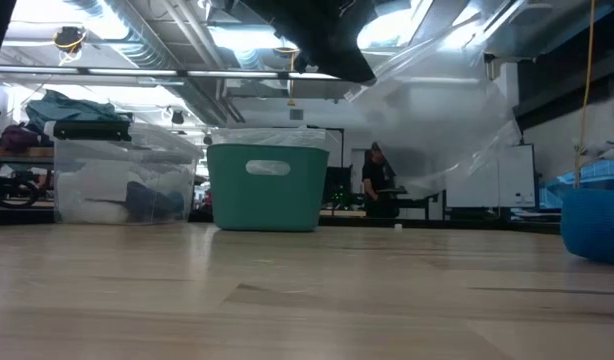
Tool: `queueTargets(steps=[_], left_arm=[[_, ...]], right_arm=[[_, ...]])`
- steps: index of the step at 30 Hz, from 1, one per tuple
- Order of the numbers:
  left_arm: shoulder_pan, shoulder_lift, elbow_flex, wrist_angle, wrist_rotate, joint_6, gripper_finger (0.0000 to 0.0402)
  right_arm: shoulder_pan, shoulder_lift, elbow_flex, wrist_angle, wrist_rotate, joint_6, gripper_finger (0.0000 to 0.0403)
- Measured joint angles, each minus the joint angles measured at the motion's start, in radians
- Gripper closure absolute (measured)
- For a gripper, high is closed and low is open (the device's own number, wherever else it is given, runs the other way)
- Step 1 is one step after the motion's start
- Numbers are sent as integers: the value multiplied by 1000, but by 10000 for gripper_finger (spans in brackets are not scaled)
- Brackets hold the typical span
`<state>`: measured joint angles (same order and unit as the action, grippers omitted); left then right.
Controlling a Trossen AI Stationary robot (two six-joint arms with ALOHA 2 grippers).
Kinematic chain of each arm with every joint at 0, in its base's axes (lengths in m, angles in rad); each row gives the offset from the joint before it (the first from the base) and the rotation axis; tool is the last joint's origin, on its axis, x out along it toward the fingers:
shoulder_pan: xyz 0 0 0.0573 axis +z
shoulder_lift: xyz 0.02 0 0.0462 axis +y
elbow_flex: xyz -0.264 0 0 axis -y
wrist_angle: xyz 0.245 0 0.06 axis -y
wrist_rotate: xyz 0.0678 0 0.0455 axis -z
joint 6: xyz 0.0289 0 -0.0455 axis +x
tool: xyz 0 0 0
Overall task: Roll bandage
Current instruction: Put the blue bandage into the transparent zip bag
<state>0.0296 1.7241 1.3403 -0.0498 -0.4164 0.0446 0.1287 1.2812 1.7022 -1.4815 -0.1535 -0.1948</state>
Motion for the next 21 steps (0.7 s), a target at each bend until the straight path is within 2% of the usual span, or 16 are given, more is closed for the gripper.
queueTargets(steps=[8,13,18,21], left_arm=[[-8,0,0,0,1,7,401],[-31,0,0,0,4,-1,401],[-61,0,0,1,13,-21,401],[-80,0,0,1,13,-22,401]], right_arm=[[307,31,-195,125,135,227,207],[522,30,-402,349,261,449,207],[711,33,-634,638,474,720,207],[784,51,-740,762,573,851,207]])
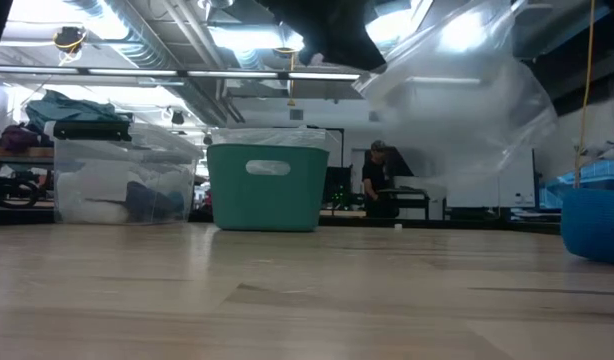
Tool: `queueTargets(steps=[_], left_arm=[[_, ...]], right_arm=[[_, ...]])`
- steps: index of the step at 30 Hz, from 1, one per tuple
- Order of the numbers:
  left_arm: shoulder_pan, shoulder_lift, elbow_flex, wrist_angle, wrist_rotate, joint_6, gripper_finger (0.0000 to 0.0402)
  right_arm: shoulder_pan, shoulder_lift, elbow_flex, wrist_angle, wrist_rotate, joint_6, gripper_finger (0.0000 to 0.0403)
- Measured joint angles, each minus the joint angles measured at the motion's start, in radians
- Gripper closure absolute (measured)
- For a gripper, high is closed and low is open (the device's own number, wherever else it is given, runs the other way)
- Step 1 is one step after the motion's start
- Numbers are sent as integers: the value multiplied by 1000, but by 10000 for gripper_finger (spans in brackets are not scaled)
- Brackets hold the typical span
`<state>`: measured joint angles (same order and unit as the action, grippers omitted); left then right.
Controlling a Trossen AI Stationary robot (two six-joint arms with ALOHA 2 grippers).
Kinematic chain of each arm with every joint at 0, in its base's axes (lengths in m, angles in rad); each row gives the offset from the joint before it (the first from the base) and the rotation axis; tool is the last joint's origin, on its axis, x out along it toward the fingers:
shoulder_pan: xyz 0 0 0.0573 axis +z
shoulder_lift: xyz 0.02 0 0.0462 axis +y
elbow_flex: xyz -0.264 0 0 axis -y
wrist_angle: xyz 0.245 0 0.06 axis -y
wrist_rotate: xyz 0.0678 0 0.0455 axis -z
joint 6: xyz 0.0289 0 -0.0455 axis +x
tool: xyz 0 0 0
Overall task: Roll bandage
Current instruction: Put the blue bandage into the transparent zip bag
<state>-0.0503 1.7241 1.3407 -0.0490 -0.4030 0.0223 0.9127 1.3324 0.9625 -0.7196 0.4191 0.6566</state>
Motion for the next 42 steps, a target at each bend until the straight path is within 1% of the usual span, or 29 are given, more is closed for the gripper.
queueTargets(steps=[2,4,9,12,15,18,24,27,30,34,42], left_arm=[[-11,0,0,-1,0,0,401],[-22,0,0,1,0,-1,401],[-33,0,0,1,0,-48,401],[-33,0,0,2,0,-78,401],[-33,0,0,8,0,-99,401],[-33,0,0,8,0,-106,401],[-35,0,0,8,0,-107,401],[-35,0,0,8,0,-107,401],[-35,0,0,8,0,-101,401],[-35,0,0,8,0,-101,401],[-35,0,0,8,-1,-101,401]], right_arm=[[31,36,-42,7,33,61,207],[50,88,-53,9,49,94,207],[53,244,-55,15,52,96,207],[49,323,-44,13,68,97,207],[49,386,-19,10,118,100,208],[49,430,23,-7,148,100,218],[50,450,121,-105,134,92,256],[50,450,167,-167,130,58,271],[50,450,184,-244,139,46,281],[49,450,184,-334,122,68,287],[48,464,176,-348,138,78,286]])
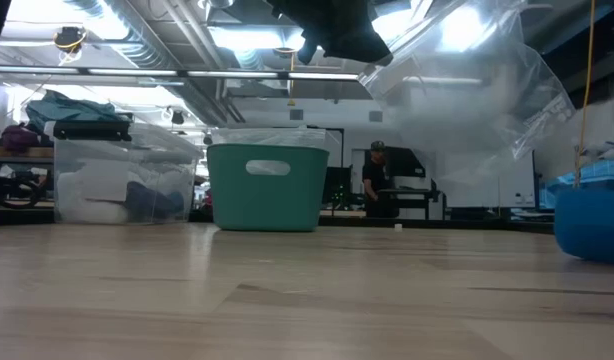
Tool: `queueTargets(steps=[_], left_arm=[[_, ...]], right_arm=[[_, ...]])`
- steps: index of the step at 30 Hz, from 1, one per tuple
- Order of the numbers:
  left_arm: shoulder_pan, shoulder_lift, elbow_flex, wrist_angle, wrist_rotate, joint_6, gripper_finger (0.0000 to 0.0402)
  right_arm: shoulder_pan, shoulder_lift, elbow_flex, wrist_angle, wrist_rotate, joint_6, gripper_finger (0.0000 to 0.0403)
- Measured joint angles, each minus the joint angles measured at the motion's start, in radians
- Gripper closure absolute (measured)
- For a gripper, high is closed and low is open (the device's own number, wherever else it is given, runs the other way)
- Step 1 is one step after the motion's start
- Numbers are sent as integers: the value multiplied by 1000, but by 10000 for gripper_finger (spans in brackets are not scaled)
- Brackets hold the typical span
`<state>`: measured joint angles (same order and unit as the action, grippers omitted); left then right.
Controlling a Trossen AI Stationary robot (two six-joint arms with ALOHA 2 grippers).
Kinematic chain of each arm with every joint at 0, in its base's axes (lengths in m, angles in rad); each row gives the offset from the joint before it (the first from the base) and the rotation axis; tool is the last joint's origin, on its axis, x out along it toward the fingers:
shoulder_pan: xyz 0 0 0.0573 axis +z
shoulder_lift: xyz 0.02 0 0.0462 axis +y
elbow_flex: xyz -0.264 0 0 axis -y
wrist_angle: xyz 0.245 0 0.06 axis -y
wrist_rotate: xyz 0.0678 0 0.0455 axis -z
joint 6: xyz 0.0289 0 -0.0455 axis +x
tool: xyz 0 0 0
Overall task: Roll bandage
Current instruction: Put the blue bandage into the transparent zip bag
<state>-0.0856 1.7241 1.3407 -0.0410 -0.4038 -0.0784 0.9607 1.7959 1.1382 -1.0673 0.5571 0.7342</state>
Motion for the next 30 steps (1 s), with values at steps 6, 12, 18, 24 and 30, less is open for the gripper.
queueTargets(steps=[6,12,18,24,30], left_arm=[[0,0,0,-1,0,19,401],[0,0,0,0,0,27,401],[1,0,0,-1,0,33,401],[1,0,0,0,0,37,401],[2,0,0,-1,0,37,401]], right_arm=[[0,45,-7,24,-4,1,286],[-7,70,-7,-3,66,45,286],[-34,111,-7,-9,81,48,285],[-47,124,-7,-11,119,53,285],[-46,125,-7,-60,153,127,285]])
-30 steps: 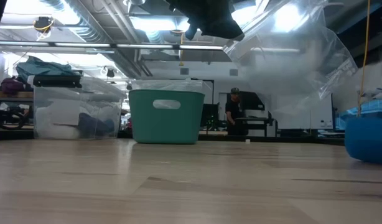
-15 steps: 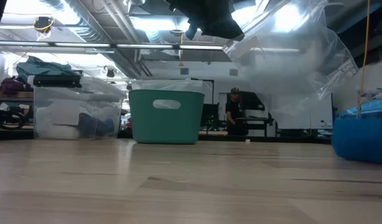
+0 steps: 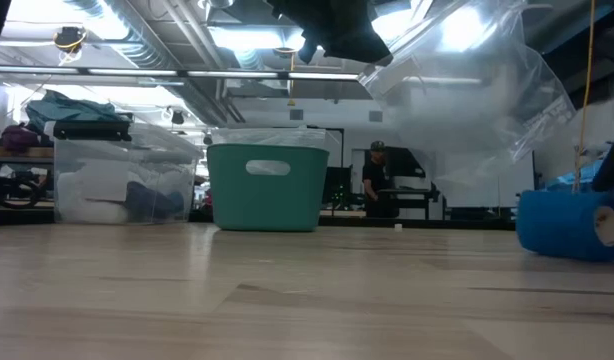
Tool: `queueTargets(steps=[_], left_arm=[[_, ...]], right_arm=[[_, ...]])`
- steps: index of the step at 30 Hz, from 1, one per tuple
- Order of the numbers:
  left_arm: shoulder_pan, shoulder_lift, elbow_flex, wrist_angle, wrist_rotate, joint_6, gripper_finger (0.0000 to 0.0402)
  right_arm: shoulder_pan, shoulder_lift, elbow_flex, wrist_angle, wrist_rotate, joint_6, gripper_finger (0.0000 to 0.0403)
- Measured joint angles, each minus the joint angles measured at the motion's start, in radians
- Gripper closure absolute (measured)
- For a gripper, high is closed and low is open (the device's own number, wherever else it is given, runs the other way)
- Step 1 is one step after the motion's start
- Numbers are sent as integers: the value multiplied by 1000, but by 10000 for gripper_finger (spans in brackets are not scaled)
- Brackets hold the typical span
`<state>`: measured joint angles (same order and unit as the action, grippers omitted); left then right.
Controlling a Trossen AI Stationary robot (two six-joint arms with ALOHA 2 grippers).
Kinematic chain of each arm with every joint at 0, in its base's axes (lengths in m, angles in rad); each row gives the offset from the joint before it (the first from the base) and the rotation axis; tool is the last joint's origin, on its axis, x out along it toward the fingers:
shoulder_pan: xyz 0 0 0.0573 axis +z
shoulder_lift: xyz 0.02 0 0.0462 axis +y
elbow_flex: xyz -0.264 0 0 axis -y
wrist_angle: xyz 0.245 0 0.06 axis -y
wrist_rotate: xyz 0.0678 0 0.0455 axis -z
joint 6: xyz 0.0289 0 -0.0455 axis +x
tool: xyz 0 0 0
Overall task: Roll bandage
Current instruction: Put the blue bandage into the transparent zip bag
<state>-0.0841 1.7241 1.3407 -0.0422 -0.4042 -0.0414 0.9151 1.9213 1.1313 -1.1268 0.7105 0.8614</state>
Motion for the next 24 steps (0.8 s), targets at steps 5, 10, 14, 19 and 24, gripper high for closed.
queueTargets(steps=[5,10,14,19,24], left_arm=[[0,0,0,1,0,0,401],[0,0,0,0,0,1,401],[0,0,0,1,0,23,401],[0,0,0,1,0,23,401],[1,0,0,1,-7,23,401]], right_arm=[[-1,0,0,-11,76,0,285],[-34,41,0,-6,82,-1,285],[-67,93,-1,-7,59,-1,285],[-95,117,1,-27,57,0,295],[-100,113,46,-165,46,-1,375]])
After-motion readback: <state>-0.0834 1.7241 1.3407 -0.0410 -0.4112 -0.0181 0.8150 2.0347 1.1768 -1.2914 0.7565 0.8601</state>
